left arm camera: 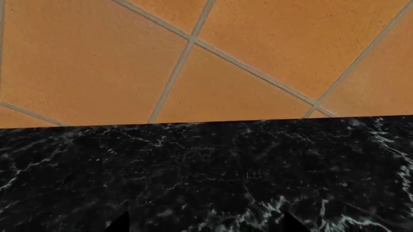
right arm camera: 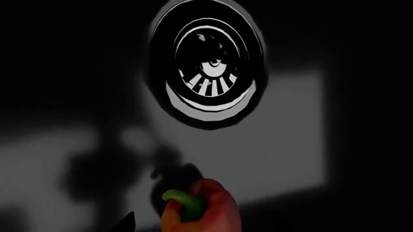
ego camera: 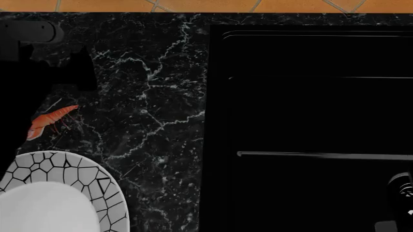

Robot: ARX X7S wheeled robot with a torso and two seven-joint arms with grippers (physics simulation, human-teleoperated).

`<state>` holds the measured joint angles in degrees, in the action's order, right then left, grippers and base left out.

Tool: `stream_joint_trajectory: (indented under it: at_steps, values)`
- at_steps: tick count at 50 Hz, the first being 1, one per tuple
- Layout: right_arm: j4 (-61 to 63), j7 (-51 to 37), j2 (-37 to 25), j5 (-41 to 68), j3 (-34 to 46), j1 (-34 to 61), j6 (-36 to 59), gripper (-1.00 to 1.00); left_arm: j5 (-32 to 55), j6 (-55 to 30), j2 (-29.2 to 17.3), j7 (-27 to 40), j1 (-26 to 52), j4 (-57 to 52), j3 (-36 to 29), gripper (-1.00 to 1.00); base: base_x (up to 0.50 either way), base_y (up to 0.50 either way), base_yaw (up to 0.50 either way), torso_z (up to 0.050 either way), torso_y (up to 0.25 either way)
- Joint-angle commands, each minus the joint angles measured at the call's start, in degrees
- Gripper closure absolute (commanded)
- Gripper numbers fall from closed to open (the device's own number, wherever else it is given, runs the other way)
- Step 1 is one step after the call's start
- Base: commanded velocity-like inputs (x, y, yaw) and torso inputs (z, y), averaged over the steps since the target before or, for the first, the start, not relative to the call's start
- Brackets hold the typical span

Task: Pick the bell pepper from the sink and place it on the plate located on the counter

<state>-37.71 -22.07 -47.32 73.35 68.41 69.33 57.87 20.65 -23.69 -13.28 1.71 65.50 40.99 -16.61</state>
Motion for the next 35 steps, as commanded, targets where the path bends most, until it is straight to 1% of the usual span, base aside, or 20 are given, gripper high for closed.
stream_joint_trajectory:
  at_steps: [1, 10, 14, 19, 35]
  values:
    - [-3.87, 1.80, 1.77, -1.36, 0.56, -0.13, -1.37, -1.00, -0.25, 1.35, 0.47, -0.27, 0.68, 2.42, -0.25, -1.00, 0.00, 0.00, 0.00, 0.000, 0.000]
    - [-8.83, 4.65, 3.82, -3.19, 1.62, -1.11, -3.44, -1.00, -0.70, 3.38, 1.03, -0.78, 1.55, 5.91, -0.53, -1.00, 0.00, 0.00, 0.00, 0.000, 0.000]
    - [-8.86, 4.53, 3.59, -2.85, 1.39, -2.41, -4.06, -1.00, -0.86, 4.03, 1.10, -0.89, 1.66, 6.91, -0.63, -1.00, 0.00, 0.00, 0.00, 0.000, 0.000]
    - [-11.21, 6.20, 4.40, -3.61, 1.77, -3.37, -5.56, -1.00, -0.72, 3.46, 1.09, -0.58, 1.35, 6.10, -0.70, -1.00, 0.00, 0.00, 0.00, 0.000, 0.000]
    - [-13.01, 6.63, 5.38, -3.67, 1.72, -4.91, -6.42, -1.00, -0.22, 3.20, 0.82, -0.14, 0.27, 4.90, -0.56, -1.00, 0.00, 0.00, 0.00, 0.000, 0.000]
